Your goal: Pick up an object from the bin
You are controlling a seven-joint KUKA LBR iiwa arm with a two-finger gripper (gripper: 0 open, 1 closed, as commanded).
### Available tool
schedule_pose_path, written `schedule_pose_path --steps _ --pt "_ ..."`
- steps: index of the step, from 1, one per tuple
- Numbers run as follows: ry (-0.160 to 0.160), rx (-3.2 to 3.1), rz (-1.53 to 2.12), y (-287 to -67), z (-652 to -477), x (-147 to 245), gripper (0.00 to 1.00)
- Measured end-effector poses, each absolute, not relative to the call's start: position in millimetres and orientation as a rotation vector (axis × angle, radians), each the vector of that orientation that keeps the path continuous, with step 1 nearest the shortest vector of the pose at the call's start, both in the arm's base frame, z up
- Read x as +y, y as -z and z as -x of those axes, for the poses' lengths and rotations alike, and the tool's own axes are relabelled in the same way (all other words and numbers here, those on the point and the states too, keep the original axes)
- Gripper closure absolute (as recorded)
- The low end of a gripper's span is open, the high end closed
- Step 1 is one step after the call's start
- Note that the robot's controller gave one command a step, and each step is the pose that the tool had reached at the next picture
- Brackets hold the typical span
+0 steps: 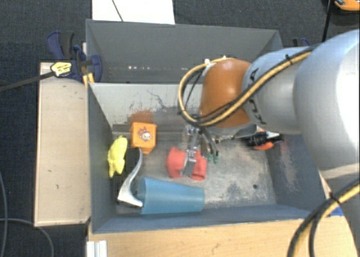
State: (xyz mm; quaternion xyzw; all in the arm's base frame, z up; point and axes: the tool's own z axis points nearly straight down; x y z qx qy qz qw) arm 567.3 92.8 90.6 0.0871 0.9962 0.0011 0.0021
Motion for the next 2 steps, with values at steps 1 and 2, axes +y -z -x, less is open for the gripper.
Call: schedule_pose_path --steps 1,2 --pt "-0.001 3.141 -0.016 -73.1 -545.3 108.4 1.0" --pt "-0.001 3.141 -0.018 -73.1 -545.4 108.3 1.0"
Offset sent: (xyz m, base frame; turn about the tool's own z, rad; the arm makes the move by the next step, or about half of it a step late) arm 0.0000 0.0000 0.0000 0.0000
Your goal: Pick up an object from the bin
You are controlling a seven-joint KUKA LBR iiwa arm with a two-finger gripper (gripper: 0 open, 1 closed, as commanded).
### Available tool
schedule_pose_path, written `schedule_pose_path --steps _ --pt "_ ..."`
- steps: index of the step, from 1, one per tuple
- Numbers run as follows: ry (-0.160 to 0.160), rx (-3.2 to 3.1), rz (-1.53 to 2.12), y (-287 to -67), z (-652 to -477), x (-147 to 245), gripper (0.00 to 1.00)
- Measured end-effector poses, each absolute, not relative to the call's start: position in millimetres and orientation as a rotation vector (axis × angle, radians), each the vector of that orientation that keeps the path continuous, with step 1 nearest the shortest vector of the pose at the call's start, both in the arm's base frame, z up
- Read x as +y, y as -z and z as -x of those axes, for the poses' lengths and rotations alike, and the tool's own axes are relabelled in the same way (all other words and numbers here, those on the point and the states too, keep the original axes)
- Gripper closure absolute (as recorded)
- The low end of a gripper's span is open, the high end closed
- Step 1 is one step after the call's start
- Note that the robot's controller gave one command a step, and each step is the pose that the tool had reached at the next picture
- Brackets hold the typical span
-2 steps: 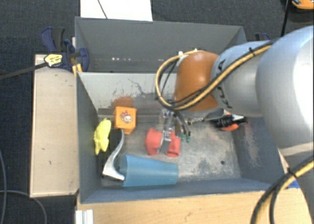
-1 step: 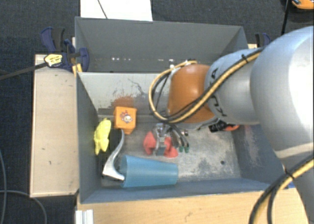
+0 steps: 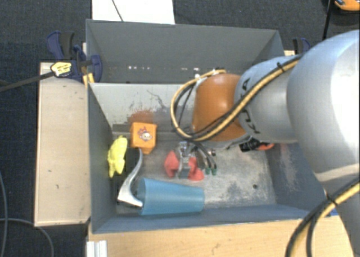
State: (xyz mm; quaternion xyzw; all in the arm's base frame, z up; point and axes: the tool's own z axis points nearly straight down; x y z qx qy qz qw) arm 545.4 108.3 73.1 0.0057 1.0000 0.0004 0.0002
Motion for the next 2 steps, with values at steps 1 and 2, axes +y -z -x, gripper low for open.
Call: schedule_pose_path --steps 1,2 --pt "0.0 3.143 -0.006 -108 -539.8 110 1.0" --pt "-0.003 3.136 -0.021 -135 -551.6 120 1.0"
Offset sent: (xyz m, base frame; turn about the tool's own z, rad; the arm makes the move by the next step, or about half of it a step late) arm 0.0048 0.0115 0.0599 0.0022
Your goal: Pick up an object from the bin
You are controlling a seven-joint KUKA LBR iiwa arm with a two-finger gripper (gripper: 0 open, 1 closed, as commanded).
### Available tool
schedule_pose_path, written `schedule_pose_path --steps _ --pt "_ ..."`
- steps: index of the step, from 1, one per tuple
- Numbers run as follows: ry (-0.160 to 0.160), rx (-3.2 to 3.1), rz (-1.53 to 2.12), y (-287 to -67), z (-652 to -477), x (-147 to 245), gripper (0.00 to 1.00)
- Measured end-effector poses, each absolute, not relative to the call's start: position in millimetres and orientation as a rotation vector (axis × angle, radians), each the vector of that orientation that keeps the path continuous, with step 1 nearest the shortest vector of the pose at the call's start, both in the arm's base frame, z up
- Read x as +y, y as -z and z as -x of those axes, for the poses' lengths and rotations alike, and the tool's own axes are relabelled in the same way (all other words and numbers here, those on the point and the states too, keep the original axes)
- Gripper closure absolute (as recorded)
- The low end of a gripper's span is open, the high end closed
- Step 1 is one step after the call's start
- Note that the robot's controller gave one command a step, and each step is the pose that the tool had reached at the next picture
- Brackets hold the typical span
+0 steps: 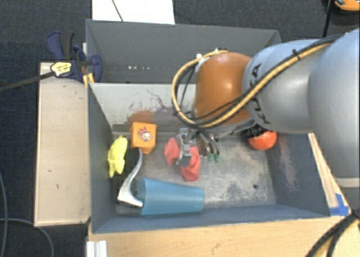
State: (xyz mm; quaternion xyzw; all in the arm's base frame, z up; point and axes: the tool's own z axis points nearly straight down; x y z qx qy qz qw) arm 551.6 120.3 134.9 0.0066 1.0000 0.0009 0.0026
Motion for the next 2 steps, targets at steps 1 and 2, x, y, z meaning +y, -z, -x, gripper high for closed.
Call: schedule_pose_path --steps 1,2 --pt "0.001 3.147 -0.026 -180 -539.5 115 1.0" --pt "0.001 3.141 -0.006 -236 -554.7 134 1.0"
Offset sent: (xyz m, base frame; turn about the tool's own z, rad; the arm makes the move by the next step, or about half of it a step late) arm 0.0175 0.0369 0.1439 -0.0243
